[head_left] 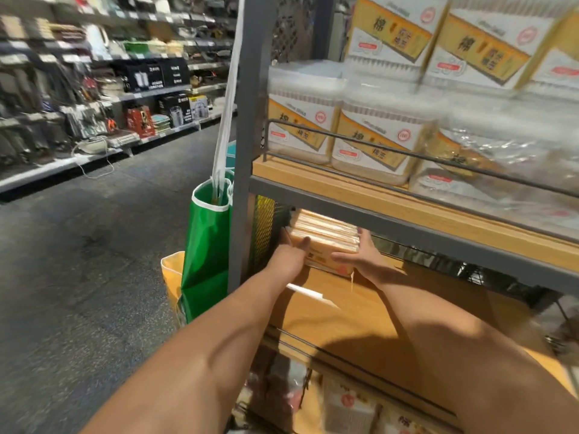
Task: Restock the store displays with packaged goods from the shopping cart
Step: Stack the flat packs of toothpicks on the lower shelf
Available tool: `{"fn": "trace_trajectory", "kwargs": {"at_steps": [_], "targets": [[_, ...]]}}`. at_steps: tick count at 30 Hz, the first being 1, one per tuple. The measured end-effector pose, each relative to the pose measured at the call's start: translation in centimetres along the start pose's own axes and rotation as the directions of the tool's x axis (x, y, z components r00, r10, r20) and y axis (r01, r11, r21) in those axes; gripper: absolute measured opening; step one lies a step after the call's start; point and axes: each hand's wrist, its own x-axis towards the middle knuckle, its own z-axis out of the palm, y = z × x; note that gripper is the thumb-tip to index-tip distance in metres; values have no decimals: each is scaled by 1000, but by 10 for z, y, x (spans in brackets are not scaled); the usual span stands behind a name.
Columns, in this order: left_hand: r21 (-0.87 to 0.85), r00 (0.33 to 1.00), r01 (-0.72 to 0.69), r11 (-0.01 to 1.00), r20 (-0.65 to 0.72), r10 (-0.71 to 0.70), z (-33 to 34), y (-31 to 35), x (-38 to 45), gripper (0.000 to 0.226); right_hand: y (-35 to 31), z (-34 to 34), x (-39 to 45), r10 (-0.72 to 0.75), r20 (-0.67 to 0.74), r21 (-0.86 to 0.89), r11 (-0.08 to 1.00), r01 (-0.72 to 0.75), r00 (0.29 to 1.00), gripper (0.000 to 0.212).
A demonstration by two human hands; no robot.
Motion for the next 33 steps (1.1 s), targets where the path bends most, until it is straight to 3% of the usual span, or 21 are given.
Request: {"fn": "trace_trajectory", "kwargs": {"at_steps": [2,6,11,14,18,22,24,26,33], "targets": [[-66,1000,-6,998,-4,5,-2,-2,-5,66,-2,6,-1,9,-53,-19,1000,-10,999,50],[-55,1000,-23,998,-17,22,-3,-4,-6,63,23,6,17,57,-79,-76,995,-64,995,118],[147,999,-23,989,-29,27,0,4,-3,61,23,3,26,50,-88,-156,986,-64,995,143],[162,998,-15,987,-53,24,-2,2,-9,55,21,8,18,40,-128,-196,978,-65,991,136],[-71,995,-46,996,-89,39,4,-12,-21,41,9,17,6,52,-148,-111,991,-69,988,113],[-123,994,-72,990,-85,62,13,-22,-35,59,21,28,20,61,-216,-66,995,-77,975,134],[-116,998,-48,992,-39,44,11,-21,-40,64,26,32,26,123,-225,-24,991,-131,967,150],[-115,1000,-12,993,-7,11,7,-18,-45,67,15,32,15,200,-208,22,980,-200,957,154],[-90,995,-52,995,77,59,-2,-21,-69,60,-1,23,-54,321,-207,96,947,-308,924,116]]}}
